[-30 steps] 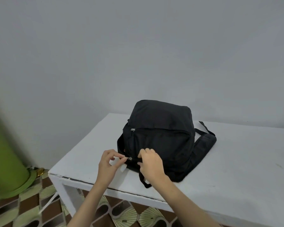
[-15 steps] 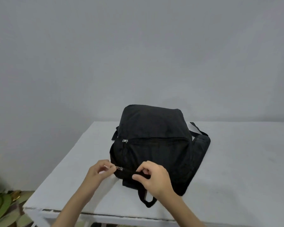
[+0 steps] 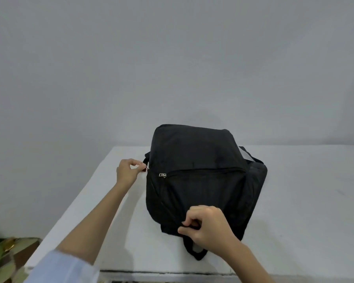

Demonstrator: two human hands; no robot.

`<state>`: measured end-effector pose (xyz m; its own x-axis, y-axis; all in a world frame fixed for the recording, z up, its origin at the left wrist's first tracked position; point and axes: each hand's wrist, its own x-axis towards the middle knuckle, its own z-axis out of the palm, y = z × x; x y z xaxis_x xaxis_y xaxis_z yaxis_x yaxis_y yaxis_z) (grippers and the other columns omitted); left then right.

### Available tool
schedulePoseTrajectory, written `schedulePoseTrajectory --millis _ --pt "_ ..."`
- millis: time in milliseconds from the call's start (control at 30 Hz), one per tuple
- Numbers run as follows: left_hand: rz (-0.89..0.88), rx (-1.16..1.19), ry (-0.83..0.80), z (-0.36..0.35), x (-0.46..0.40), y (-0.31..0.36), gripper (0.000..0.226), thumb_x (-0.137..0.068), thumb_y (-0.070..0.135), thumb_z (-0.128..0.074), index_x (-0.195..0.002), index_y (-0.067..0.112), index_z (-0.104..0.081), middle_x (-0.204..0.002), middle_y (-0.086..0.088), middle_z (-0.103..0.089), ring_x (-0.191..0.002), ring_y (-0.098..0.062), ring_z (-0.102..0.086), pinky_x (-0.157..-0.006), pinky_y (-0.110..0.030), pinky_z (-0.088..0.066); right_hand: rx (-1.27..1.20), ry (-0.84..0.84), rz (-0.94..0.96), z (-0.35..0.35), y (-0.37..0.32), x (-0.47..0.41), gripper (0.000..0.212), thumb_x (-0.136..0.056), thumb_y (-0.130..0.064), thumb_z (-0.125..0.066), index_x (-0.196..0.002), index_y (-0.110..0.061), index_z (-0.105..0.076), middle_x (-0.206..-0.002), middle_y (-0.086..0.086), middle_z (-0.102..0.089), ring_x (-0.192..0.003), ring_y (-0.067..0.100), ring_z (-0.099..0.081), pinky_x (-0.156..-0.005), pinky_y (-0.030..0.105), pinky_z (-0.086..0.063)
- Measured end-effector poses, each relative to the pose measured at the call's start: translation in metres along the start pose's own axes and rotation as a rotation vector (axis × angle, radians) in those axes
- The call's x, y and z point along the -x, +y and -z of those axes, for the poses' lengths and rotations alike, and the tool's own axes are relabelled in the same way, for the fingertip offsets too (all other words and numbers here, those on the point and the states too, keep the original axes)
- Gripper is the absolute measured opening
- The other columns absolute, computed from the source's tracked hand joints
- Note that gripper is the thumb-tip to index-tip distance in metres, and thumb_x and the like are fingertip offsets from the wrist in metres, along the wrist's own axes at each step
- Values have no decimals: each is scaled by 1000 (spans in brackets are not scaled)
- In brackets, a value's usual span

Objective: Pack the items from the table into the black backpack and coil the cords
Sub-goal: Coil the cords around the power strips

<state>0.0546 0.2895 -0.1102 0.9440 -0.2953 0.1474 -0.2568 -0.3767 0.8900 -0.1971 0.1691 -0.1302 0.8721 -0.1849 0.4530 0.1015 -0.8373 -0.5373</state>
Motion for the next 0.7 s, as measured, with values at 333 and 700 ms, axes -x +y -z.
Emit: schedulePoseTrajectory --millis 333,700 --pt "462 547 -353 -6 47 -6 57 -89 62 -40 -111 12 -57 -111 -7 -62 -99 -26 -59 -76 -35 -47 -281 818 -511 56 12 15 23 -87 -23 -65 -108 -24 -56 -98 -2 -57 -88 14 -58 -77 26 -51" --pt "336 570 -373 -35 63 35 66 -68 57 -74 -116 14 -62 -109 -4 -69 -102 -24 -65 -93 -36 -47 -643 182 -1047 80 67 -2 39 -82 -38 -68 -90 0 -67 -67 8 -66 -55 23 -60 -45 24 -41"
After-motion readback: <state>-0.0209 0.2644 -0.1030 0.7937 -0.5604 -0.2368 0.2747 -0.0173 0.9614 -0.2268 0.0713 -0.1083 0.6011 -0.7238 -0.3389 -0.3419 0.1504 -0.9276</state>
